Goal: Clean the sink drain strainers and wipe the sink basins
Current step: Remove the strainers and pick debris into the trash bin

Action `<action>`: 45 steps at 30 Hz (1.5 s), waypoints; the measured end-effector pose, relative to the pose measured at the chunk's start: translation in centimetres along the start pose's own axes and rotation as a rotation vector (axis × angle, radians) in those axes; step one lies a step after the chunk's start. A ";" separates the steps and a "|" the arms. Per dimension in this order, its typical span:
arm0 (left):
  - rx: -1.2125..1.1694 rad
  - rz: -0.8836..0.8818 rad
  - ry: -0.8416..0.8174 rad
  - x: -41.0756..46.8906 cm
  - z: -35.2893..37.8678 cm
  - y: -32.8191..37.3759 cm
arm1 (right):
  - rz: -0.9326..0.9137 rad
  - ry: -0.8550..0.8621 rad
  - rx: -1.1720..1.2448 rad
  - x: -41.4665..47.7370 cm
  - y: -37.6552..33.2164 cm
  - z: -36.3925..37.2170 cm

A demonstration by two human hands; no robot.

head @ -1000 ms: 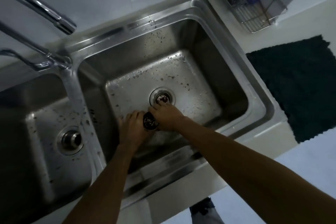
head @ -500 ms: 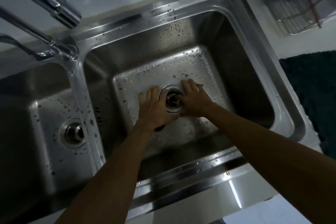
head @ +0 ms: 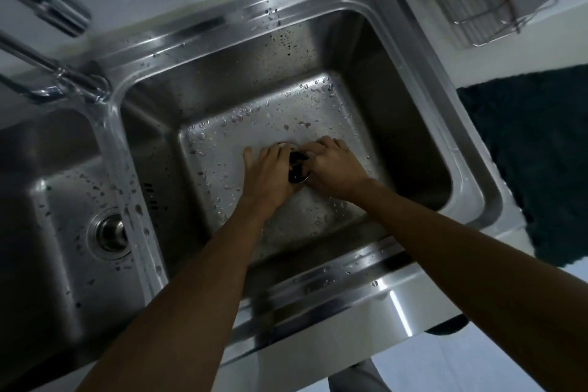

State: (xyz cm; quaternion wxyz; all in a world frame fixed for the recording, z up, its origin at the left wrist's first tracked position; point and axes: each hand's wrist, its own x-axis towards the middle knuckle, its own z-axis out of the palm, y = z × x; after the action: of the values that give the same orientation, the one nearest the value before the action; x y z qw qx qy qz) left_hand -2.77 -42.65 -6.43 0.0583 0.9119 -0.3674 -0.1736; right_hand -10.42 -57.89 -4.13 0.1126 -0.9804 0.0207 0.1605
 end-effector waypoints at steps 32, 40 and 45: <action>0.164 0.034 -0.158 -4.7 1.5 4.9 | 0.066 -0.264 -0.175 -3.8 -0.6 1.9; 0.140 0.037 -0.146 -4.8 1.6 4.8 | 0.074 -0.265 -0.166 -3.8 -0.7 2.1; 0.139 0.040 -0.139 -4.7 1.9 4.7 | 0.080 -0.263 -0.158 -3.8 -0.7 2.2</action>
State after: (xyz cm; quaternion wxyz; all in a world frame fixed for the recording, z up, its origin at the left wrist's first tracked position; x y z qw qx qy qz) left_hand -9.67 -42.76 -5.84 -0.0273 0.8919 -0.3999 -0.2093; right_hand -14.64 -56.69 -4.77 0.0304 -0.9550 0.0323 0.2932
